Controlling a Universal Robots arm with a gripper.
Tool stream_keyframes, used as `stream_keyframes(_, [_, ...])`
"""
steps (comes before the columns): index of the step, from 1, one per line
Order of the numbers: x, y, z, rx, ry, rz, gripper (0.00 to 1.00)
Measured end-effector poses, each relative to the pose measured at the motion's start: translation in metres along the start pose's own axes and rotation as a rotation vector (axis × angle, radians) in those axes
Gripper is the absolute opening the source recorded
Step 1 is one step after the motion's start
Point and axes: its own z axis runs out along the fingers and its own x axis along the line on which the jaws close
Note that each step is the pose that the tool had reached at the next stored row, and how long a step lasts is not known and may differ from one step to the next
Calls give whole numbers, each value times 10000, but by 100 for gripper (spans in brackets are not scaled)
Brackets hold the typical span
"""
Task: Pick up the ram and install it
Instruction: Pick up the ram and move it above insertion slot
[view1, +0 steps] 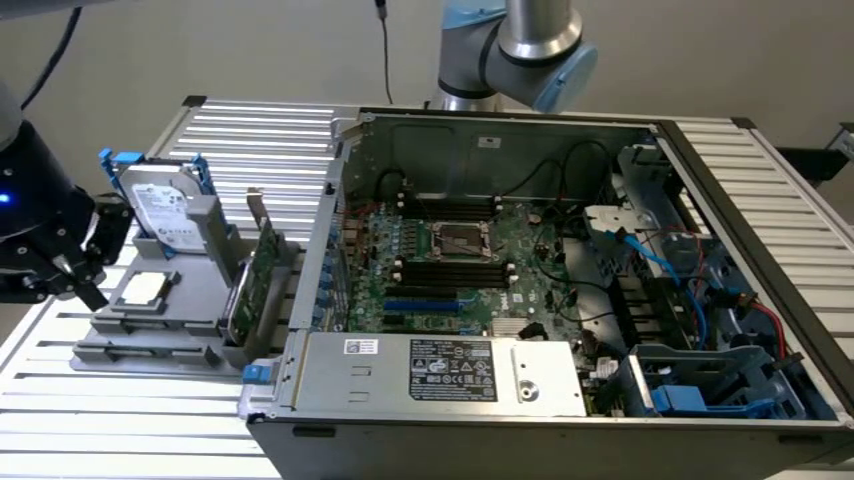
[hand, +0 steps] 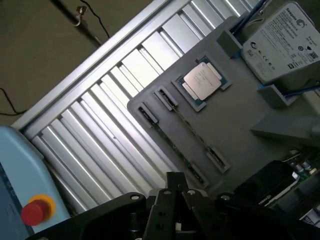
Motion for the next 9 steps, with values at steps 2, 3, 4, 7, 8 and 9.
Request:
stream_keyframes(2, [0,0,2,9,15,-359,11])
stream_keyframes(3, [0,0,2,14,22,-539,11])
stream_keyframes(4, [0,0,2,19,33,-734,11])
stream_keyframes(7, [0,0,4,35,56,-1274,11])
stream_keyframes(8, [0,0,5,42,62,-1454,11])
stream_keyframes(9, [0,0,5,49,69,-1632,11])
